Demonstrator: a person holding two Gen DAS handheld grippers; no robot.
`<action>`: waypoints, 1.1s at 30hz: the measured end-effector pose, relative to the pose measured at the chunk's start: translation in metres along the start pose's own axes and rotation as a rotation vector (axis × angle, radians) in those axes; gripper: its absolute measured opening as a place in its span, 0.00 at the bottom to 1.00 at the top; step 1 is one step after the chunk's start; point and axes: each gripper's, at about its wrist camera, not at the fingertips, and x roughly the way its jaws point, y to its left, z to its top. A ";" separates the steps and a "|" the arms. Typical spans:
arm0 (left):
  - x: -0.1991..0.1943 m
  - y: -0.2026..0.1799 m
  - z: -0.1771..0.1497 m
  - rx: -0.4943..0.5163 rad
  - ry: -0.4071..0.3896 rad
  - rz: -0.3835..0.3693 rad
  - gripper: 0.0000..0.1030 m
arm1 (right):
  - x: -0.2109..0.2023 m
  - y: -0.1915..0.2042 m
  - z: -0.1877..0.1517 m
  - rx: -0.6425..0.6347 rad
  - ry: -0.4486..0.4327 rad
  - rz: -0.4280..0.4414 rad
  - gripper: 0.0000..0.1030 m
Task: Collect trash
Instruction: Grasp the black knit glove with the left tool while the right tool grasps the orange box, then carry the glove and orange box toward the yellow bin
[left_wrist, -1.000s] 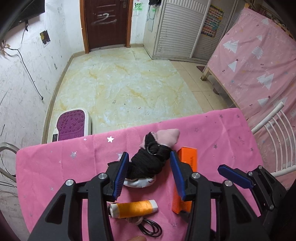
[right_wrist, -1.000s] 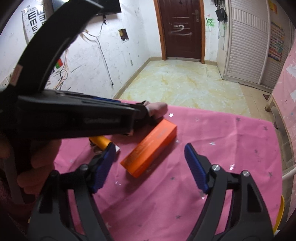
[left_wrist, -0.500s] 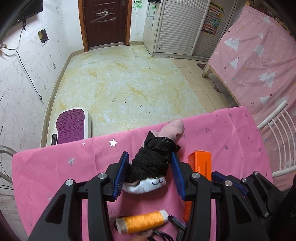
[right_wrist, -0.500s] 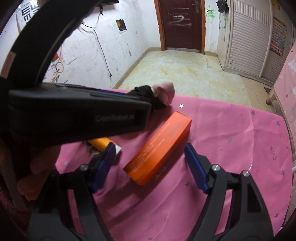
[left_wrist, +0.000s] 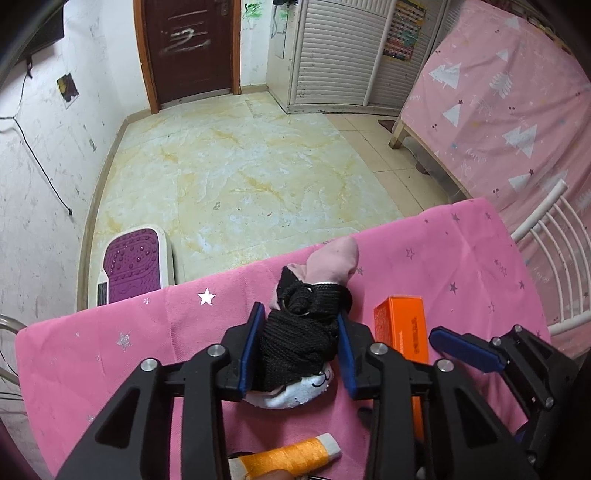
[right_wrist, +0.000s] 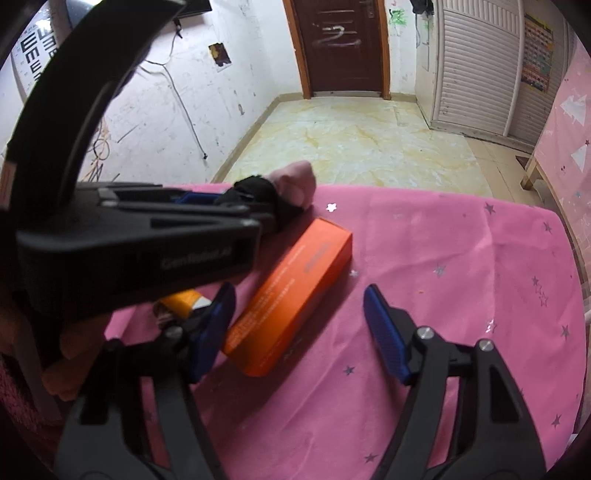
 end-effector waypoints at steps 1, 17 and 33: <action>-0.001 -0.002 0.000 0.001 -0.005 0.006 0.24 | 0.000 -0.001 0.000 0.004 0.000 0.001 0.63; -0.018 0.011 -0.002 -0.049 -0.048 -0.001 0.23 | -0.014 -0.012 -0.002 0.046 -0.025 0.020 0.21; -0.058 -0.020 -0.011 -0.010 -0.107 0.049 0.23 | -0.060 -0.033 -0.014 0.101 -0.138 0.035 0.21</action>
